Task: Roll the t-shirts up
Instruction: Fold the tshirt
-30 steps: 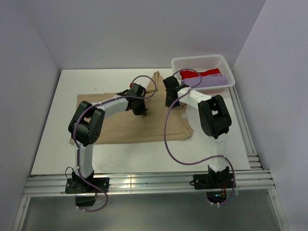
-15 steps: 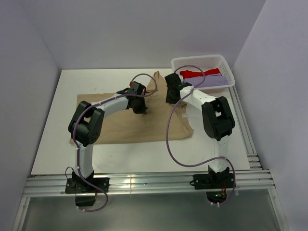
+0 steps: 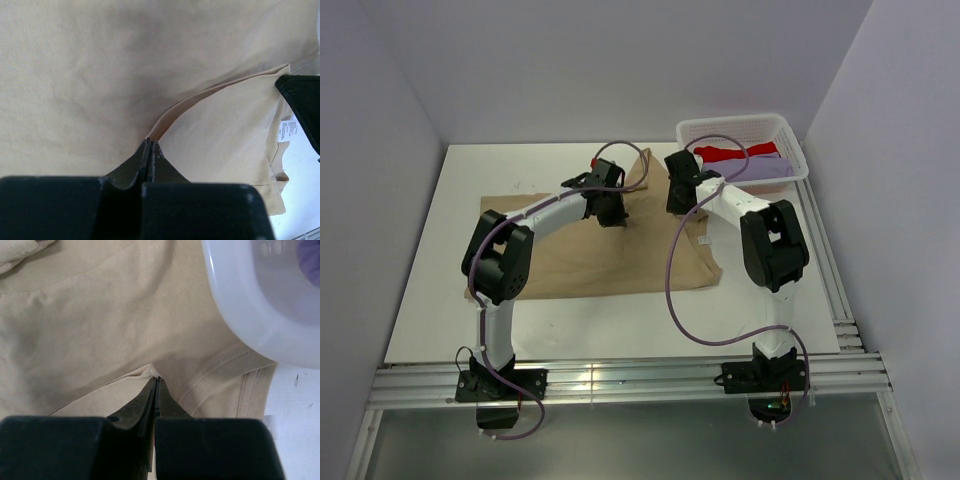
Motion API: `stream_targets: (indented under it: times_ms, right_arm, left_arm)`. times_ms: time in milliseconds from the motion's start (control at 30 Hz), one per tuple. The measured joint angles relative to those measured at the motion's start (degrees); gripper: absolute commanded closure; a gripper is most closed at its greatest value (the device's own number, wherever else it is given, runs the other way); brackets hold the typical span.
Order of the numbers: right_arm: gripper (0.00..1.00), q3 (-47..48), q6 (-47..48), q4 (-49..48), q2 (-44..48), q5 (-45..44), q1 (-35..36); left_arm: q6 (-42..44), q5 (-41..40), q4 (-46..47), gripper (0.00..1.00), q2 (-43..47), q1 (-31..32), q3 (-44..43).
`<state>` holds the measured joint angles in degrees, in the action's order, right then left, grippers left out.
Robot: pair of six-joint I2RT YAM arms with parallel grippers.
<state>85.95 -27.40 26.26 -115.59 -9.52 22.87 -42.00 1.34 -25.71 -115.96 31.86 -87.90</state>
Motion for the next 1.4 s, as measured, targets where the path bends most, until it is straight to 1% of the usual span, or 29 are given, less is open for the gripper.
stream_targets:
  times_ms: [533,1100,1400]
  right_arm:
    - [1.00,3.7,0.0,1.1,0.0,0.3,0.0]
    - [1.00,8.8,0.0,2.6,-0.1,0.6,0.0]
    - [1.00,9.7,0.0,2.5,-3.5,0.8,-0.1]
  left_arm:
    - [0.9,-0.2,-1.8,1.00,0.7,-1.3,-0.7]
    - [1.1,-0.2,-2.3,1.00,1.9,-2.8,-3.4]
    - [1.3,-0.2,-1.2,1.00,1.0,-3.7,-3.5]
